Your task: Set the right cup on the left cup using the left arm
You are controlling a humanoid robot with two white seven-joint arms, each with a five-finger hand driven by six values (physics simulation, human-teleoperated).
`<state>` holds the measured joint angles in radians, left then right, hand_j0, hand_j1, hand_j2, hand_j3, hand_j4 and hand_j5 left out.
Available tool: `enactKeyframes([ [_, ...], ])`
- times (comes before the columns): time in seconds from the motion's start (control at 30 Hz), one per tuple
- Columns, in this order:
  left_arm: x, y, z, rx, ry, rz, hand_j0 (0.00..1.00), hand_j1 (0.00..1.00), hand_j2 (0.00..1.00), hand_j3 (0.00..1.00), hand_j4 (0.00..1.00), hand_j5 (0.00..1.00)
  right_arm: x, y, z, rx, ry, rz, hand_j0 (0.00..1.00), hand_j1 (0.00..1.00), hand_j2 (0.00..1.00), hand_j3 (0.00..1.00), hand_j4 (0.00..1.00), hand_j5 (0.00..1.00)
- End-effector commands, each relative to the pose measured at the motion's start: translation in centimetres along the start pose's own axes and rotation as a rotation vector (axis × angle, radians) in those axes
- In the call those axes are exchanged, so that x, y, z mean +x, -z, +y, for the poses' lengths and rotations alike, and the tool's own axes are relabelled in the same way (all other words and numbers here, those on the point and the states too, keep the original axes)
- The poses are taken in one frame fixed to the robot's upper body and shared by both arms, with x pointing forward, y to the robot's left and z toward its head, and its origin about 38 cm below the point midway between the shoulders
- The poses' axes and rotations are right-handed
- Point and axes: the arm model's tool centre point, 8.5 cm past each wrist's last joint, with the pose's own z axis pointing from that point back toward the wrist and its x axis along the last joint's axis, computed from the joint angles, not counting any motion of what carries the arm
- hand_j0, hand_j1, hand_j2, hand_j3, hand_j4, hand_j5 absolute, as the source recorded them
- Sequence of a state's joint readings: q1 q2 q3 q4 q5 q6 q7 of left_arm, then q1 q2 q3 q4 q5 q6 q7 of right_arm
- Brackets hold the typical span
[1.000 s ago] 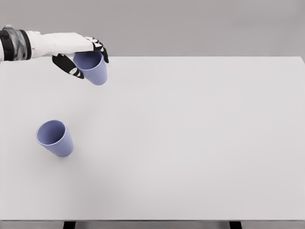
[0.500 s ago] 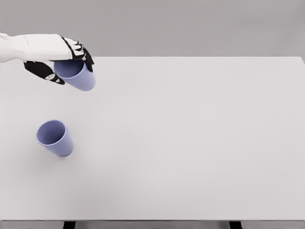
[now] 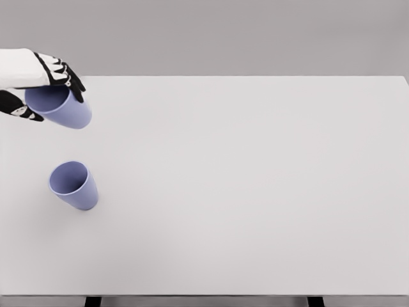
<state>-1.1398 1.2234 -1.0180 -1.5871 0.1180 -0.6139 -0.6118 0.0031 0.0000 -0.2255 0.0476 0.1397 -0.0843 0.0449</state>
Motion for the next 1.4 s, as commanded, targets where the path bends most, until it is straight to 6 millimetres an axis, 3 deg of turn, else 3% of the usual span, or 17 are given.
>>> enactKeyframes([
  [0.0,0.7,-0.9,0.2,0.002,0.004,0.0,0.51,0.51,0.51,0.51,0.51,0.51,0.0,0.0,0.0,0.001,0.0,0.0,1.0,1.0,1.0,1.0,1.0,1.0],
  [0.1,1.8,-3.3,0.4,-0.005,0.011,0.019,0.51,0.51,0.51,0.51,0.51,0.51,0.0,0.0,0.0,0.0,0.0,0.0,1.0,1.0,1.0,1.0,1.0,1.0],
  [0.33,2.2,-4.8,-0.2,-0.029,0.009,0.044,0.51,0.51,0.51,0.51,0.51,0.51,-0.1,0.0,0.0,0.001,0.0,0.001,1.0,1.0,1.0,1.0,1.0,1.0],
  [0.63,3.5,-3.5,-2.4,-0.081,-0.021,-0.01,0.51,0.51,0.51,0.51,0.51,0.51,0.0,0.0,0.0,0.001,0.0,0.0,1.0,1.0,1.0,1.0,1.0,1.0],
  [1.37,3.7,-2.3,-4.3,-0.094,-0.094,-0.056,0.51,0.51,0.51,0.51,0.51,0.51,-0.1,0.0,0.0,0.001,0.0,0.001,1.0,1.0,1.0,1.0,1.0,1.0],
])
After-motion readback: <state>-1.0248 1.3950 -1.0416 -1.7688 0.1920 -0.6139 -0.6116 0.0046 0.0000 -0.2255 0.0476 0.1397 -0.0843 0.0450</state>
